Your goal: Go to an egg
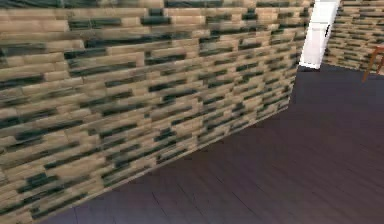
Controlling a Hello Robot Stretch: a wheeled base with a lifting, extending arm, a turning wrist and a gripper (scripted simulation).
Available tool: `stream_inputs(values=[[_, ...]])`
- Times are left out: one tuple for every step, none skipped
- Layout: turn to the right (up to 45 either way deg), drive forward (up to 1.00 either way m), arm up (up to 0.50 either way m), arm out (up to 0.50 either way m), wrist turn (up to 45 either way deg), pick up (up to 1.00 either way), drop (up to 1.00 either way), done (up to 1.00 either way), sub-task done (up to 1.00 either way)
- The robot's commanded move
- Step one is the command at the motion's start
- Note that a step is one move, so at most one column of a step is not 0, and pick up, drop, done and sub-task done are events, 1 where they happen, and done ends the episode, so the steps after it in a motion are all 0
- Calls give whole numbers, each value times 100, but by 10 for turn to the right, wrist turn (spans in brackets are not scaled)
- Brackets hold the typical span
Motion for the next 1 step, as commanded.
stream_inputs(values=[[0,60,0,0,0,0,0,0,0]])
